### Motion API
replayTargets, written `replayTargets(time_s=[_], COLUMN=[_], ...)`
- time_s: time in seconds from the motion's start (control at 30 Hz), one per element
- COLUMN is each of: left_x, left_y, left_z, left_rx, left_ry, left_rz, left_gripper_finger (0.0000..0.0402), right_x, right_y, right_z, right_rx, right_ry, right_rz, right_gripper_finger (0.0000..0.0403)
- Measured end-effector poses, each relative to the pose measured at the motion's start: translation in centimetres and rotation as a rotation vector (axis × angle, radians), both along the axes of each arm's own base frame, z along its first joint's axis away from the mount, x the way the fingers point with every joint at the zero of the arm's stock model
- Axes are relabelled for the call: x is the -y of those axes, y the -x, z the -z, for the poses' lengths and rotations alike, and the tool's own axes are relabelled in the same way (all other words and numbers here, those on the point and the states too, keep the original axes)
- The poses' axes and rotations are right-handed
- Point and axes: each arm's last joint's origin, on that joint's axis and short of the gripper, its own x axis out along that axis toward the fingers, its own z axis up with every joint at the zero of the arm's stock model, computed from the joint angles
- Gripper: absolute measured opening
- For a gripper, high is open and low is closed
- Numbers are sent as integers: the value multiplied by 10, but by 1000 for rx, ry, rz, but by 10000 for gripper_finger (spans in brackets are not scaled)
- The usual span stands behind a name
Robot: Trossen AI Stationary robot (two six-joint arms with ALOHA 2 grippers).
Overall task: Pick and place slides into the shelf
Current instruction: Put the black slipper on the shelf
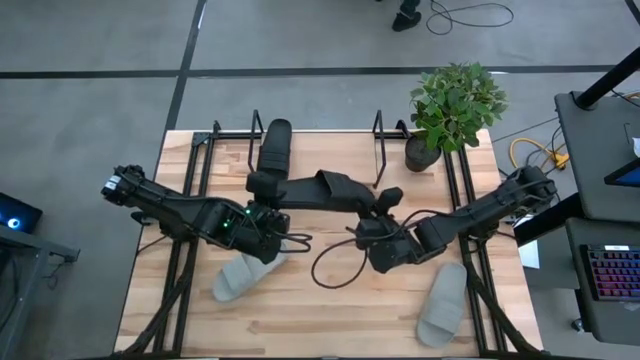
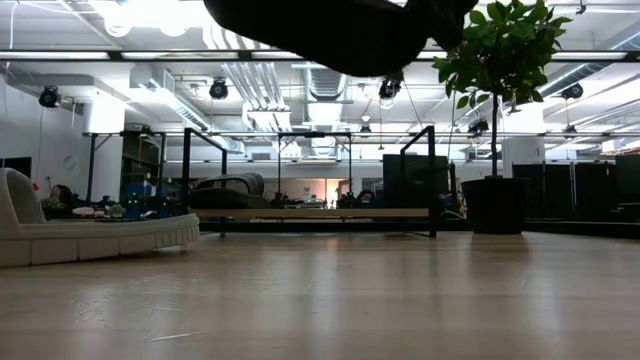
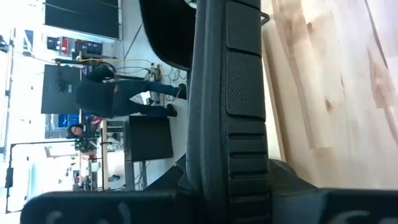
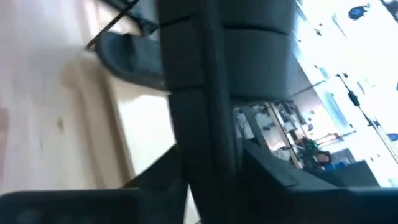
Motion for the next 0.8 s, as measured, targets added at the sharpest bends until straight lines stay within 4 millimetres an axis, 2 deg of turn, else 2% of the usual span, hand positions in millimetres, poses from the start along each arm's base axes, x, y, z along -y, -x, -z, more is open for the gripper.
replayTargets(time_s=[0.13,0.23,0.5,0.67,0.8], left_x=[-1,-1,3,15,29], left_y=[1,2,11,12,7], left_z=[-1,-1,-8,-9,-9], left_rx=[0,-5,25,47,61], left_ry=[-51,-68,-63,-42,-16], left_rz=[-15,-15,10,59,139], left_gripper_finger=[48,48,48,48,48], right_x=[-6,-14,-37,-48,-55], right_y=[13,27,73,97,107], right_z=[-14,-26,-46,-59,-62], right_rx=[58,95,131,194,206], right_ry=[-18,-49,-116,-178,-197], right_rz=[-21,-63,-205,-292,-337], right_gripper_finger=[167,185,190,191,191])
